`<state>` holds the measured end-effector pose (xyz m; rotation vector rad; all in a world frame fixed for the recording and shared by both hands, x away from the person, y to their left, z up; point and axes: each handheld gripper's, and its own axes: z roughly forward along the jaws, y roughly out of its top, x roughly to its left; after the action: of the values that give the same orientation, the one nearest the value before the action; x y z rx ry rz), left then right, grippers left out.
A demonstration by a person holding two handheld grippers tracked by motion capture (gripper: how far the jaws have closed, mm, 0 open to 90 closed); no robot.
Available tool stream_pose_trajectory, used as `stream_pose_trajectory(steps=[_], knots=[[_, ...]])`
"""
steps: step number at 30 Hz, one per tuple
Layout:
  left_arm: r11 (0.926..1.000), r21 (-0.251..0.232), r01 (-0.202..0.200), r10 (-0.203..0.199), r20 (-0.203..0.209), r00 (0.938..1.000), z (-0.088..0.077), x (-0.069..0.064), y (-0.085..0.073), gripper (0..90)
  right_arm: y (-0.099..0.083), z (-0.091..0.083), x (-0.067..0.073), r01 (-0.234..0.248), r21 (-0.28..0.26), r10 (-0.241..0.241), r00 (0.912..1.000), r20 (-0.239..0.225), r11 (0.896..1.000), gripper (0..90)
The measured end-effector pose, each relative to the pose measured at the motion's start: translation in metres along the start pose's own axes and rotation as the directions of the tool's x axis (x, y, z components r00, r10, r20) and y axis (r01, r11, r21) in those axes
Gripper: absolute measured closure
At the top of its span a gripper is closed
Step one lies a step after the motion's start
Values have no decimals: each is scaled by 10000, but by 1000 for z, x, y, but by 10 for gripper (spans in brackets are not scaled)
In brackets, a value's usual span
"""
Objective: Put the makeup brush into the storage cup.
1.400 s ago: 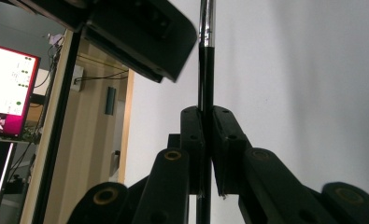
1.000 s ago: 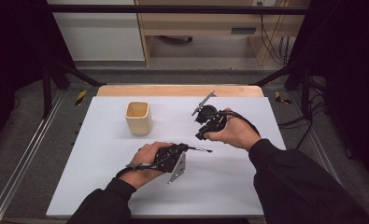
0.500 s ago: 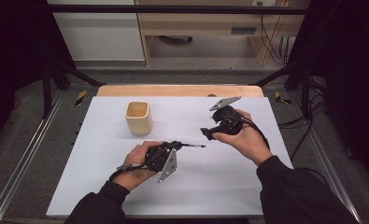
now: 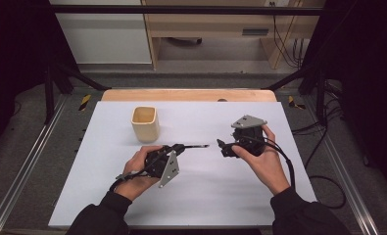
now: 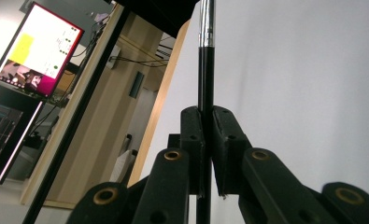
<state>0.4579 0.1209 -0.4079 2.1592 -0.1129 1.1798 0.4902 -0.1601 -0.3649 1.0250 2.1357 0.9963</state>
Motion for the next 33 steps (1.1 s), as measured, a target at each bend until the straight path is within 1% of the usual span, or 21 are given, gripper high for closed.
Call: stream_pose_trajectory(steps=[1,2,4,7,8,10,12,13,14,16,20,22,23,24,27,30,33], knots=[[9999,-31,154,-154,-24,9999,0,1,-1,838,-4,-2,1,74,-99,-73,9999,89,9999,74],[9998,14,220,-220,-51,9997,-1,2,-2,838,-7,-3,2,-16,-172,19,9998,187,9999,76],[9990,22,457,-457,-147,9988,-3,5,-4,838,-15,-7,2,-180,-336,188,9995,239,9993,77],[9952,-47,982,-983,-246,9949,-5,8,-8,838,-25,-12,2,-228,-541,243,9993,275,9983,74],[9941,-75,1079,-1081,-275,9938,-6,9,-9,838,-29,-13,2,-78,-653,101,9993,358,9978,74],[9929,-34,1190,-1190,-316,9924,-7,9,-10,838,-36,-17,2,62,-863,-14,9984,564,9963,84],[9919,-1,1273,-1273,-364,9912,-9,10,-12,838,-43,-19,2,24,-941,37,9979,643,9956,83],[9915,17,1301,-1300,-357,9909,-10,11,-12,838,-47,-20,2,124,-971,-49,9970,776,9952,83],[9910,12,1341,-1339,-385,9902,-10,11,-12,838,-51,-21,2,255,-1061,-148,9948,1004,9940,84],[9887,-35,1499,-1499,-453,9877,-12,14,-13,838,-58,-24,2,405,-1254,-239,9910,1316,9913,81],[9846,-20,1747,-1746,-570,9830,-14,18,-16,838,-72,-28,0,515,-1515,-279,9877,1540,9871,76],[9816,-49,1908,-1907,-596,9798,-15,20,-17,838,-79,-28,-1,604,-1623,-342,9866,1596,9849,77],[9800,-88,1988,-1990,-622,9780,-16,21,-17,838,-85,-27,-1,781,-1590,-533,9865,1546,9842,76],[9790,-106,2037,-2039,-642,9769,-16,22,-17,838,-85,-27,-1,781,-1590,-533,9865,1546,9842,76],[9781,-85,2078,-2078,-818,9747,-19,26,-16,838,-93,-25,-3,741,-1727,-489,9881,1462,9822,77],[9709,-285,2380,-2396,-867,9670,-22,30,-16,838,-98,-22,-5,646,-1933,-371,9891,1425,9790,76],[9681,-272,2491,-2506,-890,9640,-25,33,-15,838,-100,-20,-5,690,-2120,-373,9879,1504,9748,76]])
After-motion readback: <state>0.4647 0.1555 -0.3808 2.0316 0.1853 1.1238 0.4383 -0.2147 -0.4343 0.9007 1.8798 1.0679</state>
